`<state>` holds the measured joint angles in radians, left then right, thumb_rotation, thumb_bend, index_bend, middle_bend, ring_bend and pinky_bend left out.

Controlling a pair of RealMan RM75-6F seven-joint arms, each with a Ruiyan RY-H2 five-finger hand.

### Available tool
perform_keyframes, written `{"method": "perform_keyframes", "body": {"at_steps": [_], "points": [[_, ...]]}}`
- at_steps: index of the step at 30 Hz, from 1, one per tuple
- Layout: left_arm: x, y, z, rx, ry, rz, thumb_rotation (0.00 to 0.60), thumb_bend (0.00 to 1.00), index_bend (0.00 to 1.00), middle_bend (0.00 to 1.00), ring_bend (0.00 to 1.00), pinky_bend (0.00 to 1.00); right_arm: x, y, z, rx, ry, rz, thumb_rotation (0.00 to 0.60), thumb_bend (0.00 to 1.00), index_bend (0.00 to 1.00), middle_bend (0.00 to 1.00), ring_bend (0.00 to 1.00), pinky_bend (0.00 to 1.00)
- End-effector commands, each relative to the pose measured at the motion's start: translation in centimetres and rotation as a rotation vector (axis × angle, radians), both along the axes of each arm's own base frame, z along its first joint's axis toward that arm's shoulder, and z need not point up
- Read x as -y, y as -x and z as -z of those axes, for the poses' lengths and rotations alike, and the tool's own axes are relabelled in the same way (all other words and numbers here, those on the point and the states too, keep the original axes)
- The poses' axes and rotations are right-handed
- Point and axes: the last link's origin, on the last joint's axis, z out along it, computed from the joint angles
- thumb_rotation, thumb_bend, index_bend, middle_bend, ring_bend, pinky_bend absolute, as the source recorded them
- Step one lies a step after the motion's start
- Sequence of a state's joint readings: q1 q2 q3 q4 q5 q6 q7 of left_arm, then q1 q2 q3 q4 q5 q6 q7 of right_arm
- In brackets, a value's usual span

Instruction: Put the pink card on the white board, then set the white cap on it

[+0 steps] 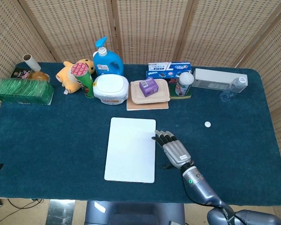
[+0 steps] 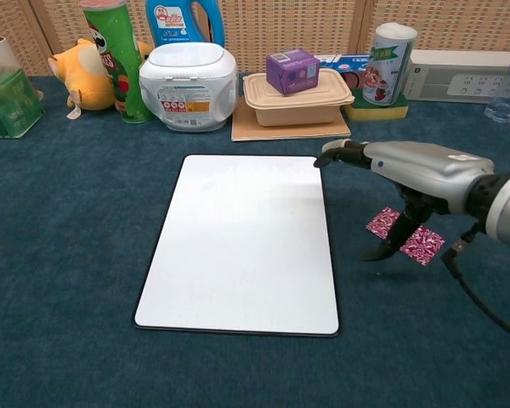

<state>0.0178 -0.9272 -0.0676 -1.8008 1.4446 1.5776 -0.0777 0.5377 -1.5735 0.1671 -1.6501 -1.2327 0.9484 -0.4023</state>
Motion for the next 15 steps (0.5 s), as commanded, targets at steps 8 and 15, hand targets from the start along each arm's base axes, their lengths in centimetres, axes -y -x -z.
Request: {"method": "perform_keyframes", "body": {"at_steps": [8, 15], "points": [[-0.1, 0.0, 0.0, 0.001, 0.002, 0.000, 0.600, 0.10, 0.00, 0.00, 0.00, 0.00, 0.3, 1.5, 1.1, -0.030, 0.066, 0.115, 0.600, 0.02, 0.09, 0.00, 0.00, 0.00], [-0.1, 0.0, 0.1, -0.001, 0.004, -0.001, 0.600, 0.10, 0.00, 0.00, 0.00, 0.00, 0.8, 2.5, 0.9, -0.084, 0.092, 0.175, 0.600, 0.02, 0.11, 0.00, 0.00, 0.00]]}}
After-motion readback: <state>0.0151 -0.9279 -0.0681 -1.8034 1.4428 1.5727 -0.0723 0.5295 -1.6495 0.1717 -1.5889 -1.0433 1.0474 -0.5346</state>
